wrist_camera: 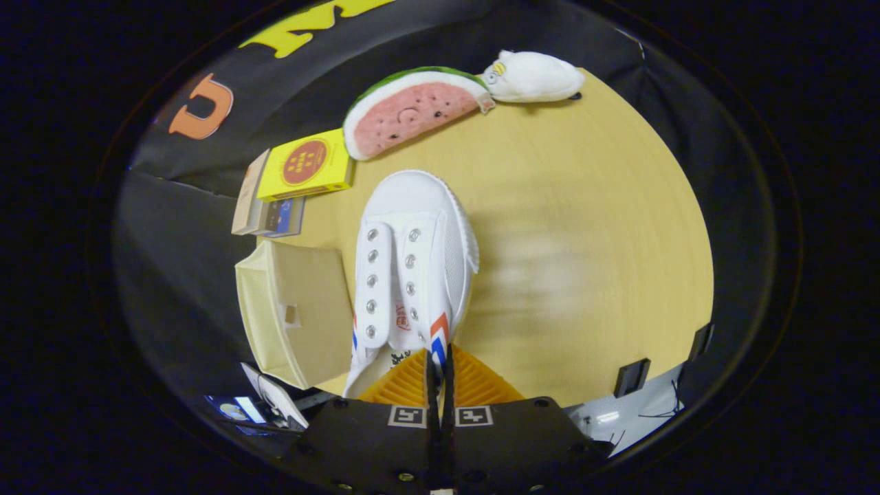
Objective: Open the storage box then place both shoes into the box .Put the left shoe in first, then the right shoe, with the right side of both shoes facing outward in a uniform manner.
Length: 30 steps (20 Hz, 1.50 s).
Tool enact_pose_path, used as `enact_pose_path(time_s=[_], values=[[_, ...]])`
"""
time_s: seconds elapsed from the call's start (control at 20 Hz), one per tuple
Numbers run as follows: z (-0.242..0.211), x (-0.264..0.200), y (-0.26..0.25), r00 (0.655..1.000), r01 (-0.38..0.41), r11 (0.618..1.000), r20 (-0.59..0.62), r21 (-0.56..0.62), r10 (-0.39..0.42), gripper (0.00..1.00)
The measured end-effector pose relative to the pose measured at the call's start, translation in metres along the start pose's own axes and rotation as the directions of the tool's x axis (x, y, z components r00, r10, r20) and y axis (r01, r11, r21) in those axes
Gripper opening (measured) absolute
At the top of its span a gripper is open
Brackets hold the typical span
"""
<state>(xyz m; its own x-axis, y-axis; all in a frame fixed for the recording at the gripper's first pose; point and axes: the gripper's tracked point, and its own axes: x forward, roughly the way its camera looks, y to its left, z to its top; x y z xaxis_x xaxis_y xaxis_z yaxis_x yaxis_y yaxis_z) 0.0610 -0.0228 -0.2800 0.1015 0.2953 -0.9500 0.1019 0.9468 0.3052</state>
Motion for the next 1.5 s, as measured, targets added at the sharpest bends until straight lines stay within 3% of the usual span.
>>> enact_pose_path(time_s=[0.25,0.85,1.2,1.5], values=[[-0.011,-0.007,0.084,1.000,-0.025,0.998,-0.009,-0.059,0.025,0.00],[-0.049,0.030,0.203,1.000,0.016,0.981,0.011,-0.191,-0.014,0.00],[-0.069,0.079,0.219,0.995,0.095,0.973,0.043,-0.212,-0.088,0.00],[-0.068,0.102,0.201,0.974,0.214,0.949,0.117,-0.231,-0.191,0.00]])
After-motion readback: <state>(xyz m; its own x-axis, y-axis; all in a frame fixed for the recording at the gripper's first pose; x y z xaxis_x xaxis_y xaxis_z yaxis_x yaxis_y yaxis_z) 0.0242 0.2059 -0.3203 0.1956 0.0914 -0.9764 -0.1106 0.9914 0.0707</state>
